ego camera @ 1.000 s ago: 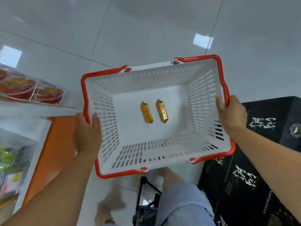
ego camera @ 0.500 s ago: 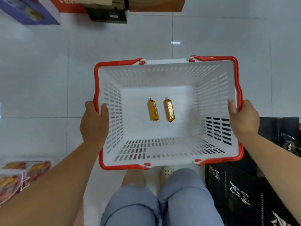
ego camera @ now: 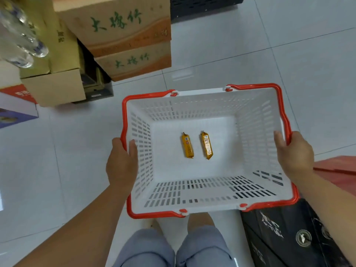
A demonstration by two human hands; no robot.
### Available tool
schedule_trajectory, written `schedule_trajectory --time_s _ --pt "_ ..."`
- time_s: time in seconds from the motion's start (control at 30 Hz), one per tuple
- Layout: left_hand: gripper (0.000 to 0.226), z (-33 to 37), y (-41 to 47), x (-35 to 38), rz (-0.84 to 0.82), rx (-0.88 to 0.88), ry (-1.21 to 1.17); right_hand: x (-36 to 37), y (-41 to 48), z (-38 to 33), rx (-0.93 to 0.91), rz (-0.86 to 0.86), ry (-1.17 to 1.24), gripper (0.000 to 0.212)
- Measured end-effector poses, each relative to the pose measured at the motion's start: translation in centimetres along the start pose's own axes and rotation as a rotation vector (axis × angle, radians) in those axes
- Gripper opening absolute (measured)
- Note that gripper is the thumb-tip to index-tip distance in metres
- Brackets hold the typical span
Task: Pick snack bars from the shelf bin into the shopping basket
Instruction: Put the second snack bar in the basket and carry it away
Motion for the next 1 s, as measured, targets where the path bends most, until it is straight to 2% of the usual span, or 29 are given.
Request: schedule_trajectory --time_s 0.57,0.7,1.0 --pt "0.024 29.9 26.0 12.3 -0.127 0.102 -0.028 -6.7 33.7 -6.9 0.148 0.106 -0.052 0.045" --pt "0.025 34.4 30.8 14.9 -0.106 0.107 0.01 -6.4 41.2 -8.1 0.156 0.082 -0.052 0.046" --pt "0.03 39.8 40.7 23.1 -0.036 -0.047 0.071 -0.4 59.9 -10.6 0.051 -0.034 -0.044 0.048"
Point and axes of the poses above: each hand's wrist, its own y-axis towards the middle knuckle, its own x-axis out of the palm, z = x × y, the point moved 3 cm from there along y, towards the middle knuckle, and after that the axes turned 2 degrees about -x, right-handed, at the moved point
